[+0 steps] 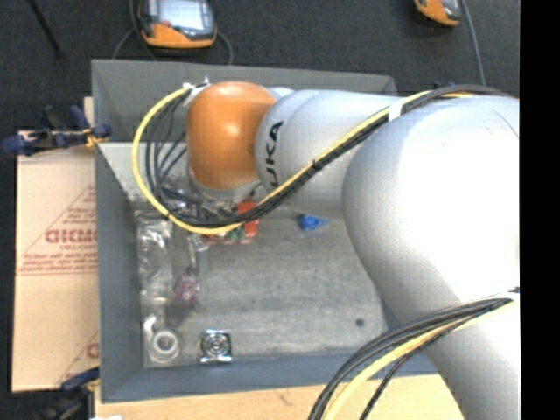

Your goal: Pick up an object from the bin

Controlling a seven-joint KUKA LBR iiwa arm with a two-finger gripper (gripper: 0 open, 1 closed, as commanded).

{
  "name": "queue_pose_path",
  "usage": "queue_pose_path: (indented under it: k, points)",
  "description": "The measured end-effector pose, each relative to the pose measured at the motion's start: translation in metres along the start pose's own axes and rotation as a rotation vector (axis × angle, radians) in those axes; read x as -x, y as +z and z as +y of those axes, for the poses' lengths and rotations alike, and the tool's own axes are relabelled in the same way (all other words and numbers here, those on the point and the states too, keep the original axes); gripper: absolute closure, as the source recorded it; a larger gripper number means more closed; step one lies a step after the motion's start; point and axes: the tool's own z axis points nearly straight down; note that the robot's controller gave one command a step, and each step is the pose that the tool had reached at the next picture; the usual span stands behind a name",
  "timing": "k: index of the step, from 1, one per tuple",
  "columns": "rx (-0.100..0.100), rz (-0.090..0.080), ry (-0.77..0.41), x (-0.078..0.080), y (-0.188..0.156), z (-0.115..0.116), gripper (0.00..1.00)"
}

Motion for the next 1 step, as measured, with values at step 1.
queue_pose_path:
  k: [1]
  points:
    - [-0.012,0.008,-0.450,-0.0841,0.0059,0.0280,0.00]
